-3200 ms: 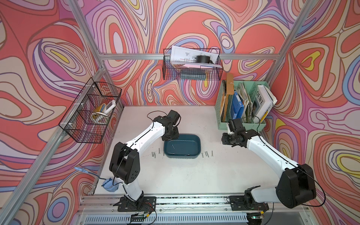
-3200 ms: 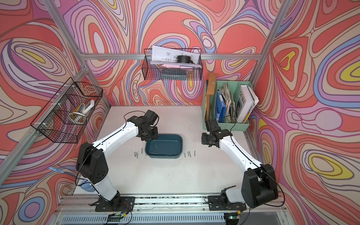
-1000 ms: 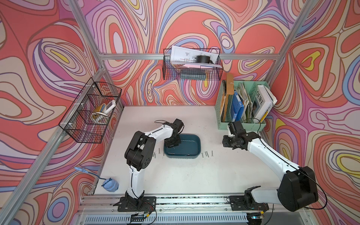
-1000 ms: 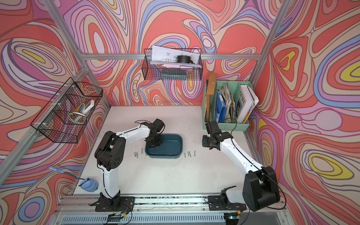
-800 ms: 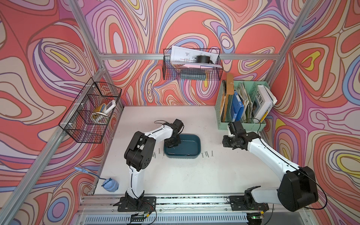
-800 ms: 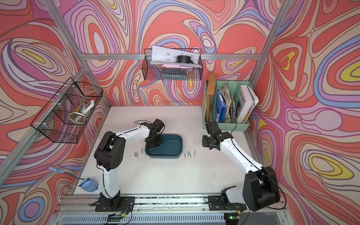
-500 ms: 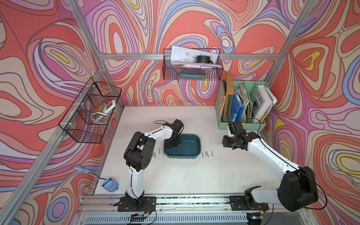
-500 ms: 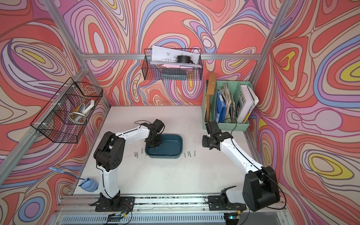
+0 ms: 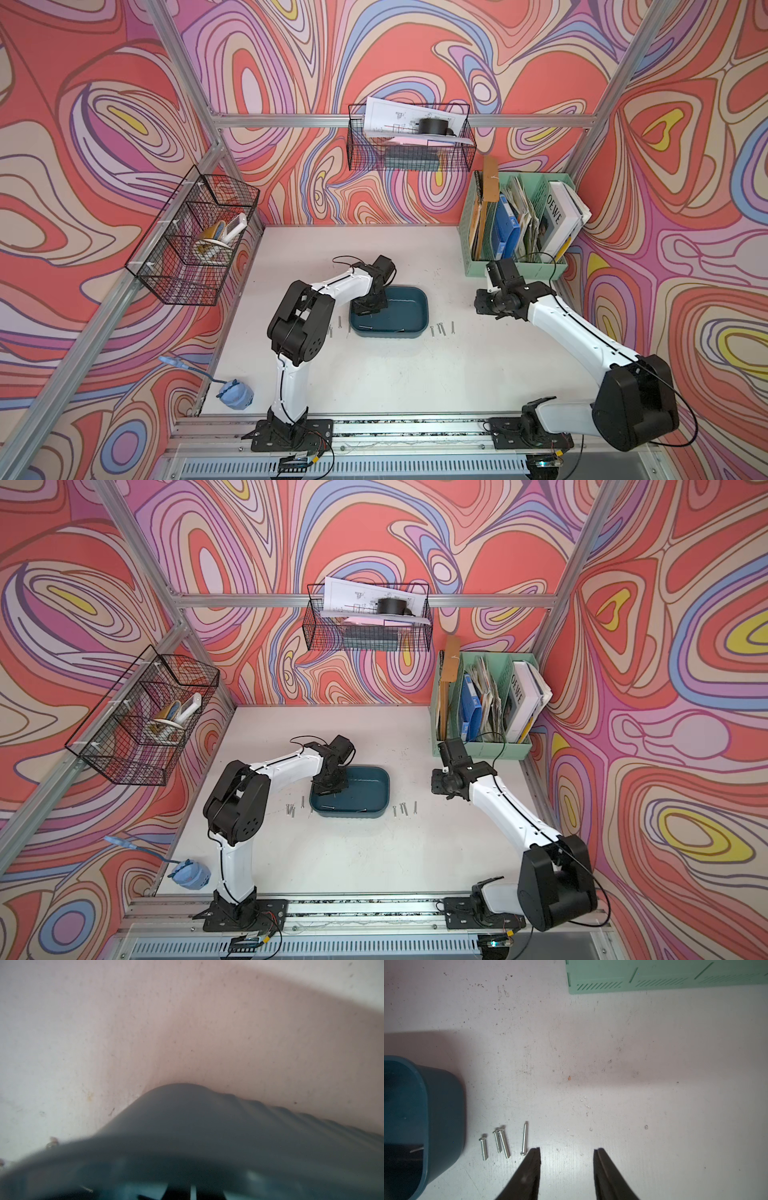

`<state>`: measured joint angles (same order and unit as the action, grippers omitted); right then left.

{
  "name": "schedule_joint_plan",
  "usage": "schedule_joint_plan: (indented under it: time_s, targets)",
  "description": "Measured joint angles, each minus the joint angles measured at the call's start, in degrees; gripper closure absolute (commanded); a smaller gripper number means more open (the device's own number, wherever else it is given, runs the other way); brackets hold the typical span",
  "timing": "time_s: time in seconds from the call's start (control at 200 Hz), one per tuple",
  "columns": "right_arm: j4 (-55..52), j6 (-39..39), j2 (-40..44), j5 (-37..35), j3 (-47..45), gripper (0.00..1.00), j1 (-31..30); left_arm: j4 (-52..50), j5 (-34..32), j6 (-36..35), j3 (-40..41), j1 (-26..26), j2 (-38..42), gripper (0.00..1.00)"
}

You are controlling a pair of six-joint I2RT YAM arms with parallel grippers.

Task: Take out the screws from the storage box
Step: Pick up the screw from the storage box.

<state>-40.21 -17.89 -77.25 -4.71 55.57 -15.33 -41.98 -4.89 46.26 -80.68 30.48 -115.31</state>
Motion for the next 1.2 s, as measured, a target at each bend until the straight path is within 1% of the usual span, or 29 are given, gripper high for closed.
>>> schedule_joint_plan:
  time_s: [0.265,0.561,0.971,1.202]
  targets:
    - [-0.1,-0.1,1.4,0.0,-0.9,0.56,0.0,-0.2,0.3,-1.9,-0.2,0.3,0.1,0.91]
    - [-0.1,0.0,1.5,0.0,-1.2,0.57,0.0,-0.2,3.3,-5.7,-0.2,0.4,1.2,0.91]
    - [0.0,0.0,1.4,0.1,-1.2,0.56,0.0,-0.5,3.7,-10.7,-0.2,0.4,4.5,0.91]
    - [0.1,0.0,1.3,0.1,-1.2,0.56,0.0,-0.5,4.7,-12.4,-0.2,0.4,5.0,0.91]
